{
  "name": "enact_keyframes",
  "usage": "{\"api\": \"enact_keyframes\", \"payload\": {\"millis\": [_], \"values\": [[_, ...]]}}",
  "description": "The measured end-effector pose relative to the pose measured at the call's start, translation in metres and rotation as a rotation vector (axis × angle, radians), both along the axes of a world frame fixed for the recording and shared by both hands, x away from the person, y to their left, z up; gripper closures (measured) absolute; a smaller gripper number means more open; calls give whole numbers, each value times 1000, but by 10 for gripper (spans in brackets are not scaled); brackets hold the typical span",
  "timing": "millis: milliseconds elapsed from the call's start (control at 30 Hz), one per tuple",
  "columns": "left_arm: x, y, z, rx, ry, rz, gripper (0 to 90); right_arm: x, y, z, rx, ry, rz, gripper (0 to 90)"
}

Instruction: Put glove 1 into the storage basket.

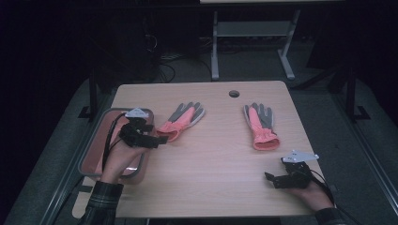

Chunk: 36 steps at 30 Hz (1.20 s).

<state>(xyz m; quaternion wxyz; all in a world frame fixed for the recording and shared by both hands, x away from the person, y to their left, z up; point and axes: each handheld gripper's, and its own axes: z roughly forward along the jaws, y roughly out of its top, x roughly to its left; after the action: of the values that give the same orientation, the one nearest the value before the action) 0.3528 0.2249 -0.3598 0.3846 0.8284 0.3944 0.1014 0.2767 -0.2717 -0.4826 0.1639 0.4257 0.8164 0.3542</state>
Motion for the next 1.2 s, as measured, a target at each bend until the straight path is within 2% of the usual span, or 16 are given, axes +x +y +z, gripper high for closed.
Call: {"api": "enact_keyframes", "payload": {"millis": [167,200,233,433,533,633,767,900,1000,1033,1067,1167,1200], "values": [[-7,-29,-9,15,-7,-55,166,0,0,0,0,0,0,96],[-7,-29,-9,15,-7,-55,166,0,0,0,0,0,0,96],[-9,-37,-12,21,-12,-65,166,0,0,0,0,0,0,96],[-17,-58,-26,27,-28,-100,166,0,0,0,0,0,0,96],[-21,-66,-35,50,-30,-118,166,0,0,0,0,0,0,96],[-27,-71,-45,61,-34,-128,165,0,0,0,0,1,2,96],[-37,-72,-60,72,-41,-139,165,4,2,3,-21,25,14,97],[-47,-69,-77,93,-29,-142,165,6,4,7,-38,45,22,101],[-51,-67,-84,100,-27,-141,165,8,4,11,-33,43,17,104],[-52,-66,-87,101,-34,-136,165,8,4,14,-29,47,14,115],[-54,-64,-88,103,-36,-134,165,9,3,16,-29,41,20,163],[-57,-60,-95,91,-47,-131,165,10,2,24,-11,34,20,181],[-58,-59,-97,98,-52,-133,165,10,2,27,-5,28,25,222]]}}
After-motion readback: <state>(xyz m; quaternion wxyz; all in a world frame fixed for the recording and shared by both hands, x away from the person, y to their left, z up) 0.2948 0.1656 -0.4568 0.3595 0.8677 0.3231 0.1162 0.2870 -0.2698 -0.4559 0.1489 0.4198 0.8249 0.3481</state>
